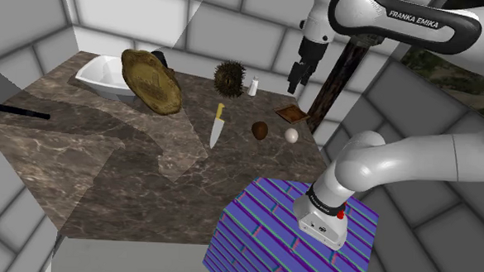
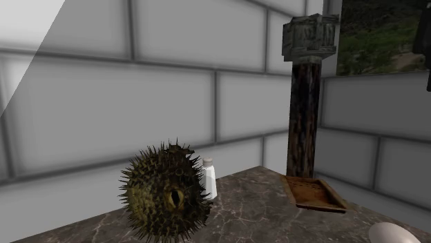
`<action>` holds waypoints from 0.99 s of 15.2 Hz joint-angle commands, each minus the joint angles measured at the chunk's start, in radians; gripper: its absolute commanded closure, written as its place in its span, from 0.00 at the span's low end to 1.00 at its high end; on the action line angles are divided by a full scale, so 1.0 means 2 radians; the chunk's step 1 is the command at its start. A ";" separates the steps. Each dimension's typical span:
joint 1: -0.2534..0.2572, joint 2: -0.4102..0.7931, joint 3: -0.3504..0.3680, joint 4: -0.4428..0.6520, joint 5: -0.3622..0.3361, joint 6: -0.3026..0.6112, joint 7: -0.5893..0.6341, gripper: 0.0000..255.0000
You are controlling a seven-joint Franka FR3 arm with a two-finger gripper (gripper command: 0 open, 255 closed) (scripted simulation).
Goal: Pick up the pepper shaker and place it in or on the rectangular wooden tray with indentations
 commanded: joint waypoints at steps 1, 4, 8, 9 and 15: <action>0.000 0.000 0.000 0.000 0.000 0.000 0.000 0.00; -0.008 0.046 -0.018 0.007 -0.012 0.044 -0.007 0.00; -0.018 0.113 -0.040 0.026 -0.023 0.097 -0.017 0.00; -0.020 0.130 -0.046 0.033 -0.025 0.110 -0.019 0.00; -0.029 0.237 -0.078 0.084 -0.026 0.175 -0.037 0.00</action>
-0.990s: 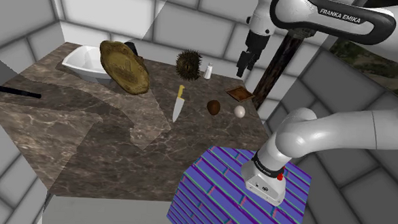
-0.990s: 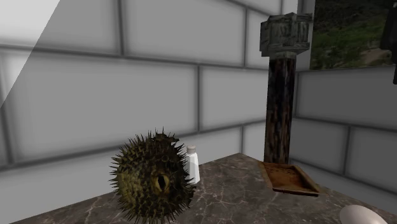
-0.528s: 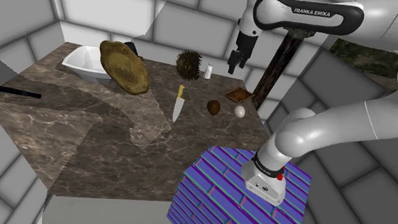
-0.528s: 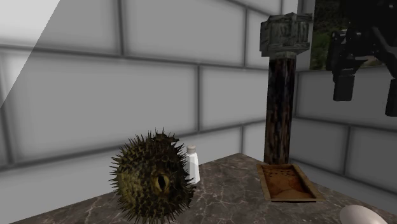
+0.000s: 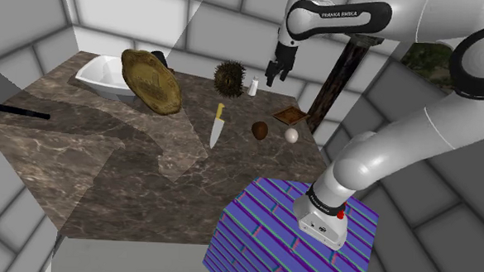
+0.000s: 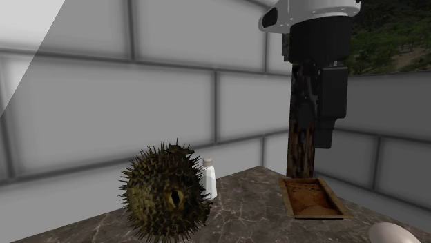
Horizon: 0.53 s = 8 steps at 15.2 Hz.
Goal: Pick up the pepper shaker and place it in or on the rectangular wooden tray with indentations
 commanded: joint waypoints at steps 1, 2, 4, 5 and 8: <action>-0.002 0.043 -0.010 0.026 0.003 0.021 -0.007 0.00; -0.004 0.061 -0.015 0.037 0.005 0.029 -0.010 0.00; -0.007 0.098 -0.025 0.061 0.011 0.045 -0.019 0.00; -0.008 0.117 -0.029 0.074 0.014 0.052 -0.023 0.00; -0.014 0.173 -0.041 0.116 0.029 0.069 -0.037 0.00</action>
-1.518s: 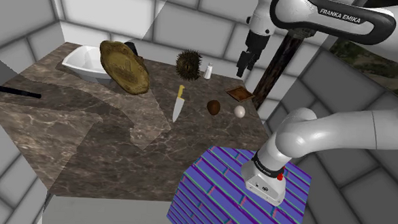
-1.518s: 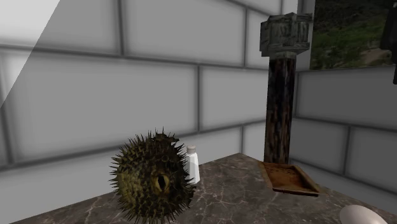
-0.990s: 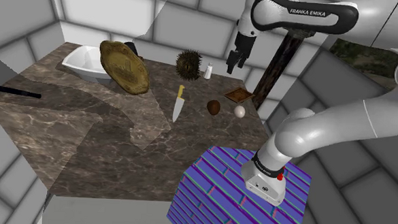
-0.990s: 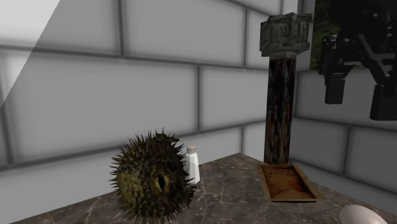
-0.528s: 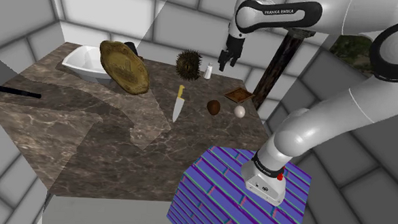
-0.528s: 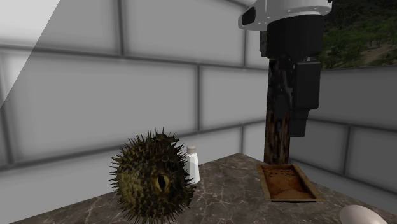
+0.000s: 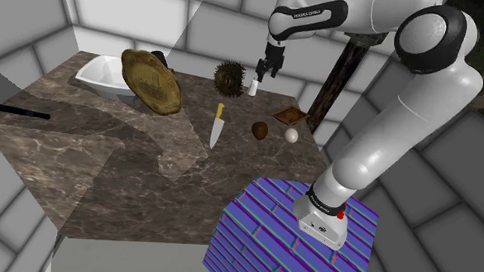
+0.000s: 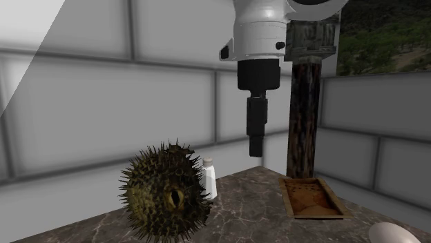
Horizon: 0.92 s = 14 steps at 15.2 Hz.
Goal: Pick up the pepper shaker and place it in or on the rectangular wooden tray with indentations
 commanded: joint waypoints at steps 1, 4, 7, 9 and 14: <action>-0.005 0.042 -0.008 0.031 0.011 0.013 -0.011 0.00; -0.014 0.099 -0.016 0.081 0.030 0.022 -0.027 0.00; -0.027 0.157 -0.020 0.137 0.051 0.026 -0.041 0.00; -0.038 0.197 -0.021 0.178 0.065 0.025 -0.050 0.00; -0.065 0.282 -0.020 0.278 0.093 0.012 -0.065 0.00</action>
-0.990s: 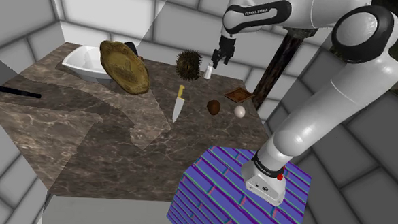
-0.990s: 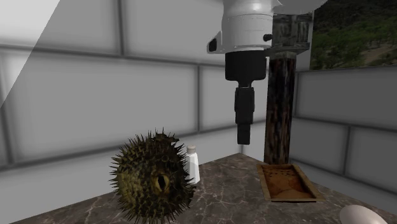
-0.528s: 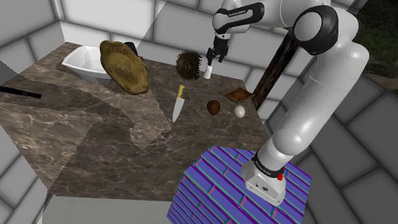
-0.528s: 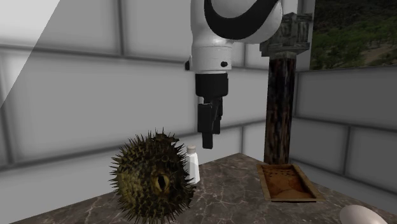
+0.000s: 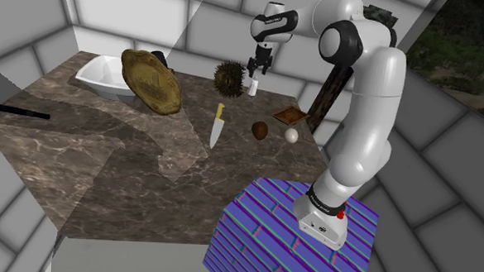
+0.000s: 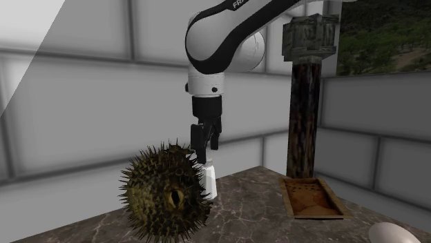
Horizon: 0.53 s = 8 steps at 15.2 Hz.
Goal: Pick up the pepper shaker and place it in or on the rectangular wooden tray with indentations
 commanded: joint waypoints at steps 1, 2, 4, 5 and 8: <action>-0.005 0.021 0.002 0.021 0.006 0.001 -0.002 0.00; -0.006 0.024 0.002 0.018 0.007 0.006 -0.003 0.00; -0.007 0.029 0.003 0.012 0.009 0.017 -0.004 0.00; -0.008 0.032 0.003 0.010 0.010 0.023 -0.004 0.00; -0.009 0.040 0.004 0.004 0.012 0.036 -0.006 0.00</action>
